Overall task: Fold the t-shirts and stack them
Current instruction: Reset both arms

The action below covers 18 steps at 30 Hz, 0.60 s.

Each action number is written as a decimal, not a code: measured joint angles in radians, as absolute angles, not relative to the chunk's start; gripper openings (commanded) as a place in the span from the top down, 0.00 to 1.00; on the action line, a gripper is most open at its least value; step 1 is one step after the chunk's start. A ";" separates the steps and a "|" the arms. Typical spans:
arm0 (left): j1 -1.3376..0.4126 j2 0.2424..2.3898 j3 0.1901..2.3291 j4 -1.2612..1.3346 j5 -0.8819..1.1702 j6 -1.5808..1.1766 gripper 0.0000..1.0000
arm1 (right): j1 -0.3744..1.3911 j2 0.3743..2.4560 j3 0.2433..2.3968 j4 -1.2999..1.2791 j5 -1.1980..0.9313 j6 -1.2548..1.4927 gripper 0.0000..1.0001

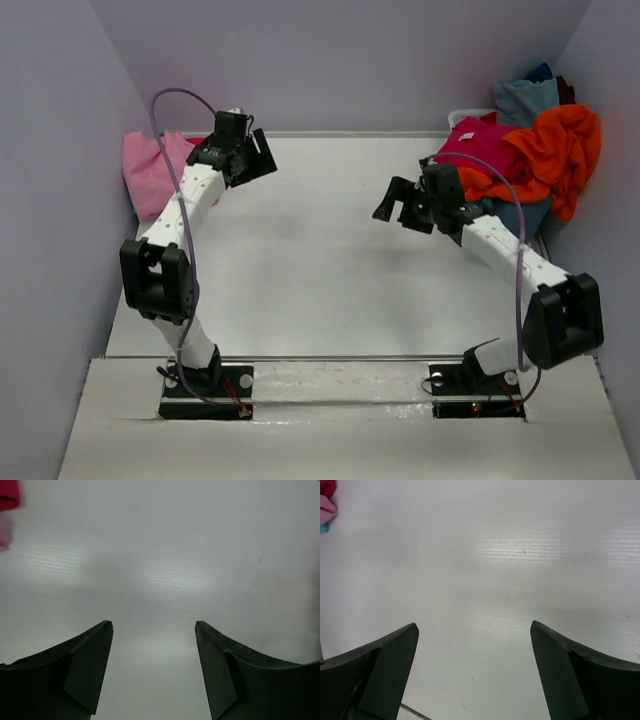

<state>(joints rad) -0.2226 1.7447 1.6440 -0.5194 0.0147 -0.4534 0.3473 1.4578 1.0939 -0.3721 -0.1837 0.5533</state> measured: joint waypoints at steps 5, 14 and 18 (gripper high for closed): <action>-0.294 1.595 1.481 -0.476 0.058 -0.454 0.21 | 0.347 1.277 0.979 -0.315 -0.152 0.574 0.00; -0.372 1.345 1.176 -0.310 0.076 -0.441 0.21 | 0.347 1.063 0.838 -0.266 -0.091 0.575 0.00; -0.412 1.389 1.172 -0.306 0.076 -0.405 0.20 | 0.347 1.043 0.811 -0.248 -0.072 0.571 0.00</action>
<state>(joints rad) -0.4122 1.3888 1.1721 -0.3061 0.0761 -0.4049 0.3473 1.0428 0.8108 -0.2478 -0.0723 0.5709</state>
